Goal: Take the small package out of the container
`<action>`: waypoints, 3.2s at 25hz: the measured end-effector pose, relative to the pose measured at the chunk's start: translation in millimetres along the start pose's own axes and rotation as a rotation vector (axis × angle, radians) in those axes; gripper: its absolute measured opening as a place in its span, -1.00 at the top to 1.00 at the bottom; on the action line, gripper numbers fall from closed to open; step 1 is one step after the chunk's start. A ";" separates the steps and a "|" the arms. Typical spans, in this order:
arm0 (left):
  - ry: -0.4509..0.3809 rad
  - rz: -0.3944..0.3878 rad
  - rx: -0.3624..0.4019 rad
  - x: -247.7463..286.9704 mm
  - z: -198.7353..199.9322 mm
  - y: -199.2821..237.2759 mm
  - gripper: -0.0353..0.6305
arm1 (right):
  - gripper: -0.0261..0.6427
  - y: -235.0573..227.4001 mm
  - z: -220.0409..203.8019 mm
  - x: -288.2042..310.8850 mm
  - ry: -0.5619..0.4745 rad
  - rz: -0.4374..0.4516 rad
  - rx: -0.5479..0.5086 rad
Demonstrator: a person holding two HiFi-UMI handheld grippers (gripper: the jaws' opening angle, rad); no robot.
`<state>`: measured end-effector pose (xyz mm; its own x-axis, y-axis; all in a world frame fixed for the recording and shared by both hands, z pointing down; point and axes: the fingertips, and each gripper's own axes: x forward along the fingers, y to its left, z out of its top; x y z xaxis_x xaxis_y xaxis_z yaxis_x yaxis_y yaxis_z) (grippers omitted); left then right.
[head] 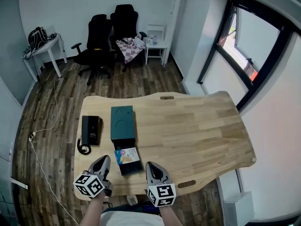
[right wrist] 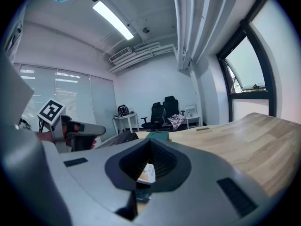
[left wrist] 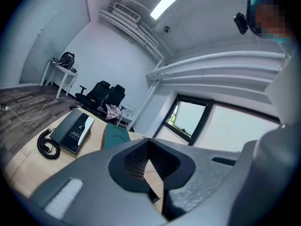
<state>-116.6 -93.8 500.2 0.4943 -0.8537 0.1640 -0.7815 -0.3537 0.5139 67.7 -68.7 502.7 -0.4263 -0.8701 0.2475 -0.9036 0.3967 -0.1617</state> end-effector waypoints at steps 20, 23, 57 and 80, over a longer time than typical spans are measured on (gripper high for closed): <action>-0.020 0.000 0.020 47.0 14.2 27.6 0.89 | 0.91 -13.5 2.2 48.1 0.036 0.024 -0.012; -0.003 0.002 0.032 52.1 8.0 28.7 0.89 | 0.91 -16.4 0.3 48.4 0.040 0.018 -0.009; 0.326 0.207 -0.150 74.2 -130.5 103.0 0.37 | 0.91 -37.5 -97.8 83.1 0.287 0.056 0.022; 0.359 0.190 -0.193 70.5 -144.0 100.9 0.46 | 0.91 -43.8 -114.2 80.0 0.330 0.068 0.009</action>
<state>-105.8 -134.6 684.8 0.4765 -0.6975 0.5352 -0.8026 -0.0966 0.5886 68.4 -122.2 638.7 -0.4773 -0.6997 0.5317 -0.8730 0.4465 -0.1961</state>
